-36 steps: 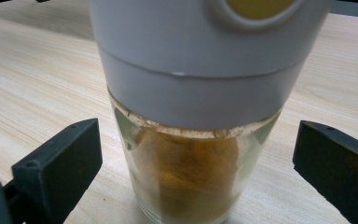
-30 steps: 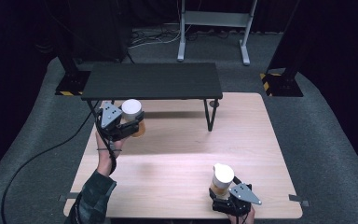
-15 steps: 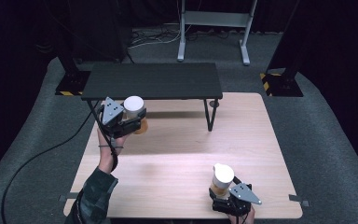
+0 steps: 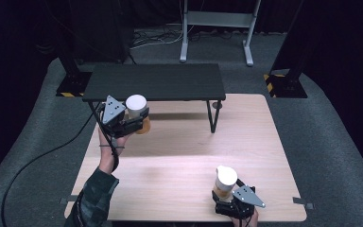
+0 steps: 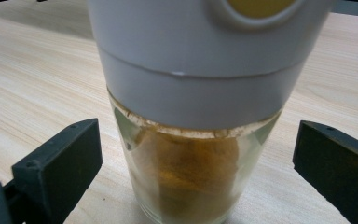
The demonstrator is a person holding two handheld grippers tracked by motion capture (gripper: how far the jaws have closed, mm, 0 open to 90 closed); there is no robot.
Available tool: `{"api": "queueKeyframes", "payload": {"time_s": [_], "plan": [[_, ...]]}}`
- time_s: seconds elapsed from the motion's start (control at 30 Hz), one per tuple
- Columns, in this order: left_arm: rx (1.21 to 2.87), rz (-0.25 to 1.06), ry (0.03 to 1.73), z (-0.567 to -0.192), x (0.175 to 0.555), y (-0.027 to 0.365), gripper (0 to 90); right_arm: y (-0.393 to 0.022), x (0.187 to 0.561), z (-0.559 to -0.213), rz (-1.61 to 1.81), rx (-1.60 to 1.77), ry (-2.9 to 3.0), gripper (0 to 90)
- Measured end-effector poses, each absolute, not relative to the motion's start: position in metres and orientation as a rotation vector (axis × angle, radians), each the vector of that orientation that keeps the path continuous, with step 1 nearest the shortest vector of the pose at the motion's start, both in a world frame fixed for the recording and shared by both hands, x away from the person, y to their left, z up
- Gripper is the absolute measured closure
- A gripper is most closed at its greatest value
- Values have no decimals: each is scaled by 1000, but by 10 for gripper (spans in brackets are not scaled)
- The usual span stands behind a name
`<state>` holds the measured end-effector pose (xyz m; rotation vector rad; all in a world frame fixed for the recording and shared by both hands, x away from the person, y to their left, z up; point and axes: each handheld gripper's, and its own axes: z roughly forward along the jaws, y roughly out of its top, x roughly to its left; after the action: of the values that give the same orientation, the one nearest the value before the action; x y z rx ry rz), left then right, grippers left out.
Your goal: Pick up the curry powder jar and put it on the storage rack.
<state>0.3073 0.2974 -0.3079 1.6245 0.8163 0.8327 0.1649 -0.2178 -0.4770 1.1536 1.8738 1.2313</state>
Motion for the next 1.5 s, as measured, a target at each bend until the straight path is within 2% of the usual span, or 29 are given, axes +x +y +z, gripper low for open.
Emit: {"api": "queueKeyframes", "payload": {"time_s": [0.83,1.5], "plan": [[1613,768,798,-290,323,305,333,-217,166,-476,1224,1155,1881,0],[1598,768,765,-276,325,305,333,-217,165,-476,1225,1156,1879,0]]}}
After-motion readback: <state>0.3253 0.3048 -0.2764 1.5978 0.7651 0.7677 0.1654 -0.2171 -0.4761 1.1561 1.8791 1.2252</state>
